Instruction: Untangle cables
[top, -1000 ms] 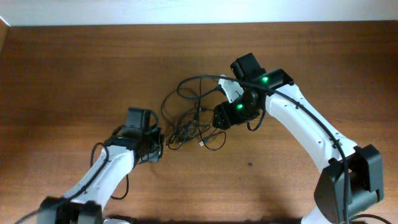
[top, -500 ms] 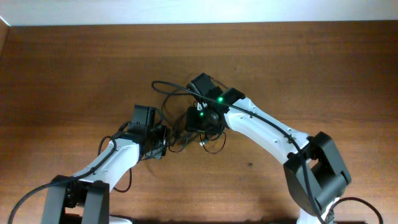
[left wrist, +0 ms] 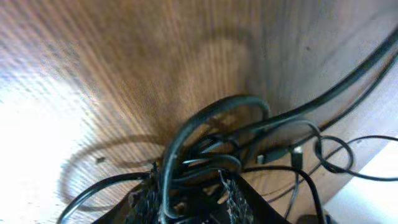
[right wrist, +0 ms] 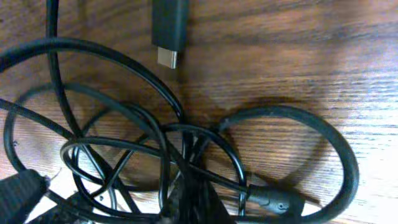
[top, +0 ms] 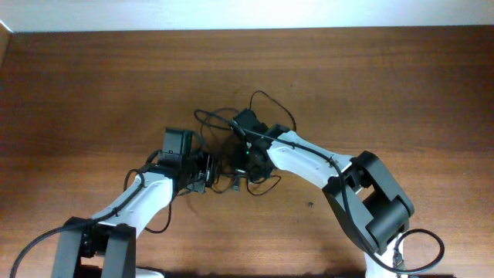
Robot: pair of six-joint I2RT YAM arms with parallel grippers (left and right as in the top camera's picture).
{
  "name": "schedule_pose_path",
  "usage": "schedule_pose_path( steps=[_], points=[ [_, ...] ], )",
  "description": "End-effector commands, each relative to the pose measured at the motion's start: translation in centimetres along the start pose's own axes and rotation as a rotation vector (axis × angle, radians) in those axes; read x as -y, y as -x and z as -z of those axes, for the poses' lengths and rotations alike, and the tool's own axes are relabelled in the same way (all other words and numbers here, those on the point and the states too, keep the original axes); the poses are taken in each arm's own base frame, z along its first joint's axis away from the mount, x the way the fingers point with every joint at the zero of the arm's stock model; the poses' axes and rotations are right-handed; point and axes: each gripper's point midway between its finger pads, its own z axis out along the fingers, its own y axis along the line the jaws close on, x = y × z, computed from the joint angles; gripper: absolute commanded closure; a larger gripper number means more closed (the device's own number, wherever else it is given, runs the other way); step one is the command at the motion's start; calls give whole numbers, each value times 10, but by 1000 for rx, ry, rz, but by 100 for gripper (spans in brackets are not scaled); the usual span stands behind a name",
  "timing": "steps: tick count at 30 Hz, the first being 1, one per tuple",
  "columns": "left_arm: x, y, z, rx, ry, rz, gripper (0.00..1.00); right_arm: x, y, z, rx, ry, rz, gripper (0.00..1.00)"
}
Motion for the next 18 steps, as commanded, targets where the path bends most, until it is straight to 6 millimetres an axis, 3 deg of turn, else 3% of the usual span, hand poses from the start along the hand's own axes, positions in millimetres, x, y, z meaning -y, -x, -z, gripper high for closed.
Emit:
schedule_pose_path(
  steps=[1,2,3,4,5,6,7,8,10,12,13,15,18],
  points=[
    [7,-5,-3,-31,-34,-11,61,27,-9,-14,0,-100,4,96],
    [7,-7,-3,-32,-34,-7,52,27,-10,-14,-2,-103,3,96],
    [7,-11,-4,-37,-34,-17,32,28,-11,-14,-5,-107,2,96],
    [7,-15,-6,-38,-33,-32,27,30,-12,-14,-12,-115,0,96],
    [7,-17,-7,-29,-31,-48,46,33,-15,-13,-25,-126,9,96],
    [3,-16,-9,25,-12,-72,87,35,-19,-11,-43,-133,58,96],
    [-2,-13,-11,79,10,-89,100,37,-20,-5,-51,-140,102,96],
    [-11,-11,-11,126,47,-107,100,41,-17,17,-38,-148,86,96],
    [-18,-1,-10,180,75,-102,100,30,-20,45,-49,-80,186,96],
    [-19,19,-5,293,82,-101,97,-15,-70,94,-216,253,571,96],
    [-17,22,-4,302,77,-94,96,-21,-88,112,-266,337,658,96],
    [-17,26,-3,305,76,-83,95,-15,-107,141,-273,374,806,96],
    [-18,18,-5,257,81,-121,94,-23,-111,176,-171,415,887,96]
  ],
)
